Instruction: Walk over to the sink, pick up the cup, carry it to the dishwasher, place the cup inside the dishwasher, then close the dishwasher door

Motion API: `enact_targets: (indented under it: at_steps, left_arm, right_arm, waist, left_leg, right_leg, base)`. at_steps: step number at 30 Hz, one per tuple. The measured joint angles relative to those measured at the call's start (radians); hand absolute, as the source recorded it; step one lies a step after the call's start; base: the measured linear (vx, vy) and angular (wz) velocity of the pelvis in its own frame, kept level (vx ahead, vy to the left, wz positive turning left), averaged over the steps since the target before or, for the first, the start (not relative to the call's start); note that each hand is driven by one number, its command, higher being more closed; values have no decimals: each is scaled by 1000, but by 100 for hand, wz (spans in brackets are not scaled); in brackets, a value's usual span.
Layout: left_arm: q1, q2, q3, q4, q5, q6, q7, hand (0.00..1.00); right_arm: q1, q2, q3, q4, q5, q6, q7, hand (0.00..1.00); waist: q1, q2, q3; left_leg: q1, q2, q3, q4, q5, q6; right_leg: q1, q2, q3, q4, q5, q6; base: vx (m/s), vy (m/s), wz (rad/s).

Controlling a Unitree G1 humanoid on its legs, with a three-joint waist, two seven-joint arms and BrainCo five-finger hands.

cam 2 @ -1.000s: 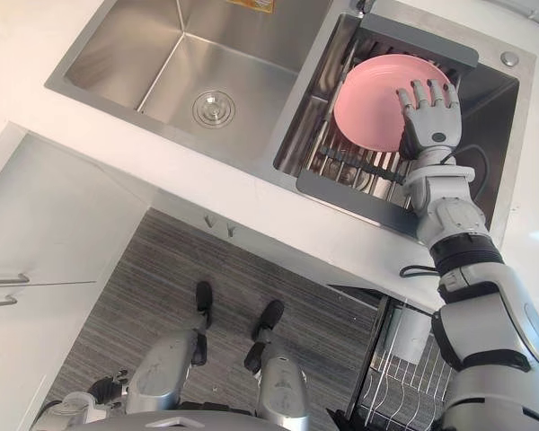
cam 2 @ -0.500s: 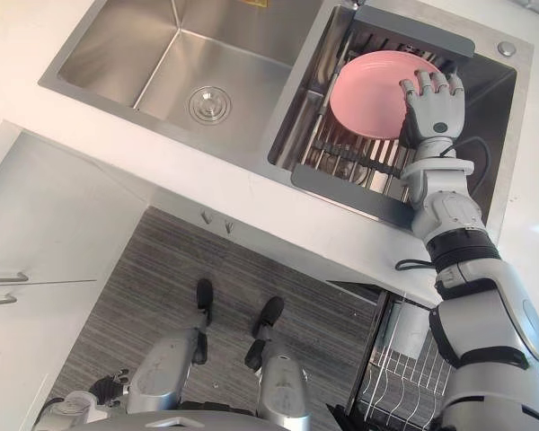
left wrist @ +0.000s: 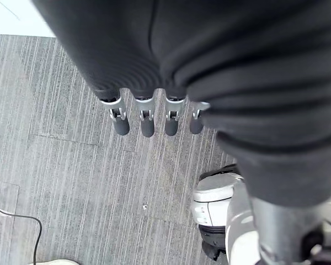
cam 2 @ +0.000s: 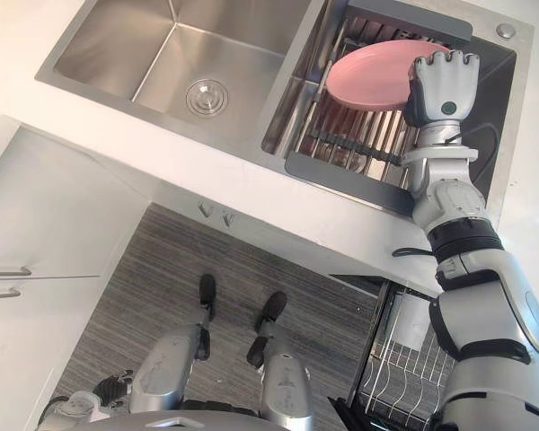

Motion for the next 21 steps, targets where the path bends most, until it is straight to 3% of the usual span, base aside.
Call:
enact_targets:
  at_steps: [5,16,21]
  left_arm:
    - [-1,5,-12,0,72,-15,16,0]
    - [0,7,-26,8,71,-24,18,0]
    - [4,6,-26,9,72,-27,18,0]
  right_arm:
    - [-6,3,0,1,3,-13,-27,100]
    - [-13,19,1,0,-4,-52,-44,100]
    - [34,23,1,-32,-92,-52,-22,100]
  waist:
    - [0,1,0]
    - [0,4,-3]
    - [2,4,-24]
  left_leg:
    - [0,12,-6,-14,21,-8]
    - [7,23,-15,-14,22,-10]
    - [42,28,-15,-15,24,-11]
  right_leg:
    - [0,11,-18,-6,0,-1]
    - [7,25,-20,-8,-2,-8]
    - [55,37,-22,-36,0,-11]
  base:
    - [-4,-22,1]
    - [-1,-3,0]
    - [14,-4,1]
